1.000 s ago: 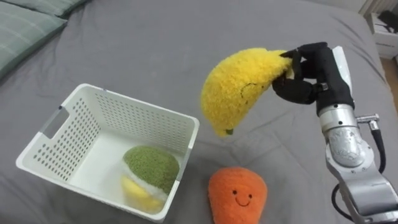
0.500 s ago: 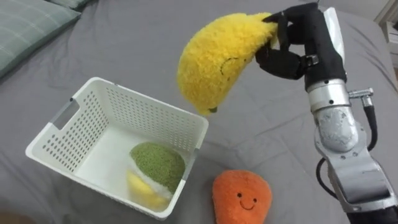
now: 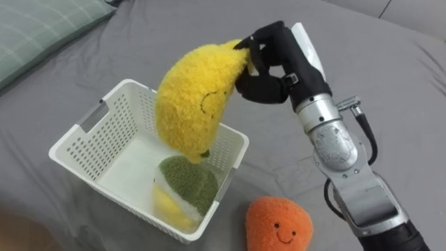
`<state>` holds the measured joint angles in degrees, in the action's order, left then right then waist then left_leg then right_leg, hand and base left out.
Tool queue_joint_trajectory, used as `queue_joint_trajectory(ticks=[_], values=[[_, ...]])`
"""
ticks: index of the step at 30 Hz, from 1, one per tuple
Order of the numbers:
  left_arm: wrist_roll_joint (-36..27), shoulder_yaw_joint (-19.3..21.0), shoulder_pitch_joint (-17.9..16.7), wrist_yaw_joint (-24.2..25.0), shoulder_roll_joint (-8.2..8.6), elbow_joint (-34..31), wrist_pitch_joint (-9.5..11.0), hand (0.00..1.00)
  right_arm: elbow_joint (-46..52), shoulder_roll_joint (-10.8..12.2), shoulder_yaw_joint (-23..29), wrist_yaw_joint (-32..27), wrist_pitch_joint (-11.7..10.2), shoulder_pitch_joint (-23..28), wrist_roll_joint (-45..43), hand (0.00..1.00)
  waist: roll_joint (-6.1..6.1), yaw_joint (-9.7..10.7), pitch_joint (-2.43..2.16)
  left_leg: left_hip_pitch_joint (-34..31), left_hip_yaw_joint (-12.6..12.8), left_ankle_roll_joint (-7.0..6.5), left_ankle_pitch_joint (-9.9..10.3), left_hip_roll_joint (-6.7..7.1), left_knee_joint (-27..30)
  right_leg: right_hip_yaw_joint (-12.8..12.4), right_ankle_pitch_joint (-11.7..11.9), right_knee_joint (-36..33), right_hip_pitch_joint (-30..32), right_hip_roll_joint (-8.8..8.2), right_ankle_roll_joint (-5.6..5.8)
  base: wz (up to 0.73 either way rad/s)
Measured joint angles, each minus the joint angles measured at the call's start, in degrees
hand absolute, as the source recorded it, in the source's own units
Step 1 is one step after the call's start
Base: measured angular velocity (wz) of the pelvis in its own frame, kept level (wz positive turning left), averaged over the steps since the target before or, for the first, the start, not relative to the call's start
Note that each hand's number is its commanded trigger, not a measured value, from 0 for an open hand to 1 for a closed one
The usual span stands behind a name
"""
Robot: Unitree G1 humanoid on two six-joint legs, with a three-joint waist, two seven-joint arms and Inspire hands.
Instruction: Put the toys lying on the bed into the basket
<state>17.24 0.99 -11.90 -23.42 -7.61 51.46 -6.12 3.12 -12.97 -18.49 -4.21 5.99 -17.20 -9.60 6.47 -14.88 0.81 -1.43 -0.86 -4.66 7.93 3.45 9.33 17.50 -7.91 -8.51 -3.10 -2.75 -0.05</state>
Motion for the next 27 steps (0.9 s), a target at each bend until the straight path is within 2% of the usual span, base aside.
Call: queue_joint_trajectory(ticks=[1, 2, 3, 5, 8, 12, 15, 19, 27], values=[[0.0, 0.0, 0.0, 0.4, 0.05, 0.0, -0.1, 0.00, -1.3, 0.3, -0.5, 0.4, 0.1, -0.7, 0.0, 0.51, 0.15, -0.4, 0.24, 0.0, 0.0, 0.00, 0.0, 0.08, 0.1, 0.1, 0.0, 0.0, 0.0, 0.03, 0.04, 0.00], [0.0, 0.0, 0.0, 0.4, 0.09, 0.0, -0.1, 0.00, -2.0, 0.5, -0.5, 0.6, 0.1, -0.9, 0.0, 0.30, 0.21, -0.8, 0.31, -0.1, 0.0, -0.01, 0.0, 0.10, 0.1, 0.1, 0.0, 0.0, 0.1, 0.09, 0.04, 0.00], [0.1, 0.0, 0.0, 0.5, 0.19, 0.0, -0.1, 0.00, -3.4, 1.1, -0.5, 0.8, 0.1, -1.0, 0.0, 0.00, 0.29, -1.3, 0.29, -0.1, -0.2, -0.04, 0.0, 0.22, 0.2, 0.1, 0.0, 0.0, 0.0, 0.07, 0.04, 0.06], [1.1, 0.1, 0.0, 0.5, 0.16, 0.0, -0.2, 0.00, -5.2, 1.9, -0.6, 0.8, 0.2, -1.0, 0.4, 0.00, 0.53, -1.8, 0.24, -0.1, -0.7, -0.07, 0.0, 0.35, 0.2, 0.3, 0.0, 0.0, -0.1, 0.01, 0.04, 0.08], [3.7, 0.6, 0.0, 0.6, 0.13, -0.5, -0.6, 0.00, -7.0, 1.9, -2.0, 1.4, 0.3, -1.0, 0.1, 0.00, 0.80, -3.0, 0.12, -0.2, -1.3, -0.11, 0.0, 0.45, 0.3, 1.3, 0.0, 0.0, -0.1, -0.10, 0.04, 0.08], [4.7, 0.8, -0.1, 0.6, 0.09, -0.9, -1.0, 0.00, -9.3, 1.9, -3.4, 1.5, 0.3, -1.0, 0.3, 0.00, 0.93, -4.3, 0.06, 0.0, -1.3, -0.12, 0.0, 0.45, 0.3, 1.4, 0.0, 0.1, -0.5, -0.11, 0.05, 0.03], [4.8, 0.9, -0.3, 0.4, -0.08, -0.9, -1.2, 0.00, -11.6, 1.9, -3.4, 1.2, 0.3, -1.0, 0.7, 0.00, 1.28, -4.5, -0.06, 0.0, -1.6, -0.13, 0.0, 0.58, 0.4, 1.5, 0.0, 0.7, -1.0, -0.11, 0.06, 0.04], [4.8, 1.0, -1.0, 0.4, -0.06, -1.4, -2.0, 0.00, -12.2, 1.9, -3.4, 0.8, 0.4, -1.0, 0.6, 0.00, 1.14, -4.3, 0.07, 0.0, -1.6, -0.12, 0.0, 0.59, 0.5, 1.7, 0.0, 0.7, -1.1, -0.12, 0.06, 0.00], [4.8, 1.0, -1.5, 0.6, 0.05, -3.5, -2.0, 0.00, -13.8, 1.9, -3.3, 0.4, 0.4, -1.0, 0.5, 0.00, 1.09, -4.2, 0.11, -0.2, -2.5, -0.14, 0.0, 0.91, 0.5, 2.3, -0.1, 0.8, -1.2, -0.25, 0.20, 0.03]])
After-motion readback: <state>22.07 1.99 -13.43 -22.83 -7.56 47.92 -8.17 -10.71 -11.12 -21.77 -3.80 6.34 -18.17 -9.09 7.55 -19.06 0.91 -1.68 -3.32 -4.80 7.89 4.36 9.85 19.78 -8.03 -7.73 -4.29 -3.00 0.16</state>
